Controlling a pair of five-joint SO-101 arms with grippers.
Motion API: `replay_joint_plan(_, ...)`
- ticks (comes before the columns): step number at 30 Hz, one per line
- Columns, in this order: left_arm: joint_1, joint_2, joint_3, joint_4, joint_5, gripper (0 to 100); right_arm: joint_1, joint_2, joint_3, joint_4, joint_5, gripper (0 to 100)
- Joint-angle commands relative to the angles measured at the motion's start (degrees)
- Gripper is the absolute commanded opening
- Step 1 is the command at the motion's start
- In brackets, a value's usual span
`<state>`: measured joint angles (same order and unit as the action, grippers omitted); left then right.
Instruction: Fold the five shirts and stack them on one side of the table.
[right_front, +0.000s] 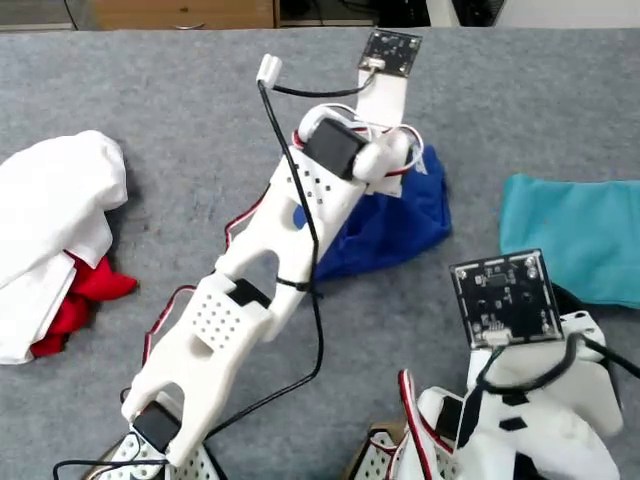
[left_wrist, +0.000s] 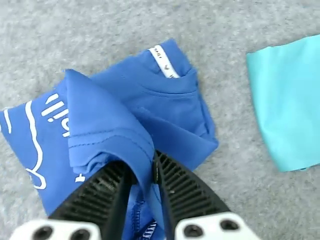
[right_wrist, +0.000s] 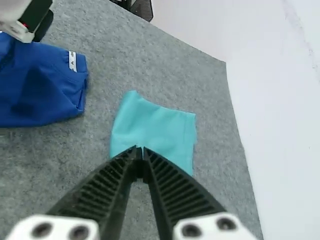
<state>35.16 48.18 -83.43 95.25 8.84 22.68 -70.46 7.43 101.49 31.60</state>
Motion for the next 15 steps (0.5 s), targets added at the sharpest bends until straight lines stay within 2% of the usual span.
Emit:
replay_joint_plan(1,1.32,-0.40,-2.11,-3.25,0.26,2,0.75,-0.04,0.66,0.62,0.44,2.7)
replay_joint_plan(10,1.49,-0.22,5.63,-14.24,0.53,2,0.75,-0.04,0.75,0.62,0.44,2.7)
replay_joint_plan(15,2.37,-0.22,8.26,-15.65,0.88,2,0.75,-0.04,0.84,0.62,0.44,2.7)
